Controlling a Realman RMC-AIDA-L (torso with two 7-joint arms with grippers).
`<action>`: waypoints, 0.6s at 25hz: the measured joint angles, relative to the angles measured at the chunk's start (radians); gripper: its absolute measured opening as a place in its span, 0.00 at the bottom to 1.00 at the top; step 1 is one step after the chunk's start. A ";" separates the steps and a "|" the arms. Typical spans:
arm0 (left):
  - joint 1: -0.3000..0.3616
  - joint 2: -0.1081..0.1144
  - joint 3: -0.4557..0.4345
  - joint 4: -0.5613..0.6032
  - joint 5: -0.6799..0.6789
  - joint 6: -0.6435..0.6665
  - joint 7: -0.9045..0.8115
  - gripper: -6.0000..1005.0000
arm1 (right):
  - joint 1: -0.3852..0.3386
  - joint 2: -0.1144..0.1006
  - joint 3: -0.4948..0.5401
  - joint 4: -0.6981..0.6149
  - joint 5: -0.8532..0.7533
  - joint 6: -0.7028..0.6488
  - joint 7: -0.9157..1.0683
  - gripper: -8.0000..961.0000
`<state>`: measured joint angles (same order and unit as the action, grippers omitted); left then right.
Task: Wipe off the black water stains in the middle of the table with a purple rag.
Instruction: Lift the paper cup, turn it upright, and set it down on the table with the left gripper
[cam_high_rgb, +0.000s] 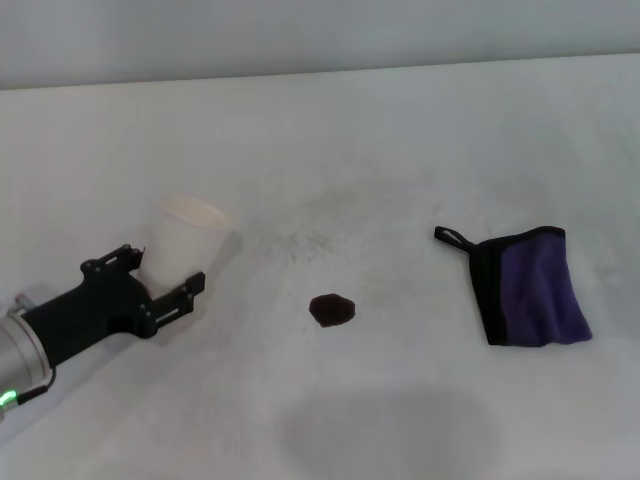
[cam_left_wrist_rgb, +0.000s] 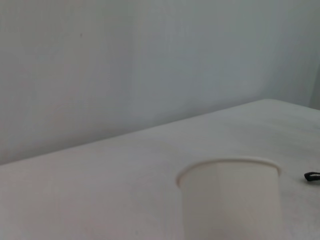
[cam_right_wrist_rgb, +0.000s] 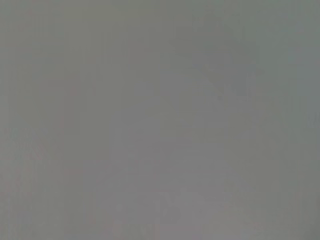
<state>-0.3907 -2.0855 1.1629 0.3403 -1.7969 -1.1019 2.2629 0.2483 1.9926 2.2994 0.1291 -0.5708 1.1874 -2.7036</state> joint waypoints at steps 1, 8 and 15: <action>0.000 0.000 0.000 -0.005 0.000 0.000 0.004 0.70 | 0.000 -0.001 0.000 0.000 0.000 0.000 0.000 0.59; 0.010 -0.002 -0.001 -0.058 -0.028 0.008 0.067 0.70 | 0.000 -0.003 0.000 0.003 0.000 0.000 -0.025 0.59; 0.041 -0.002 0.000 -0.066 -0.028 0.008 0.070 0.70 | 0.000 0.000 0.000 0.010 0.000 -0.001 -0.028 0.59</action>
<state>-0.3497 -2.0878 1.1627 0.2743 -1.8253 -1.0936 2.3325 0.2485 1.9928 2.2994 0.1394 -0.5706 1.1861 -2.7318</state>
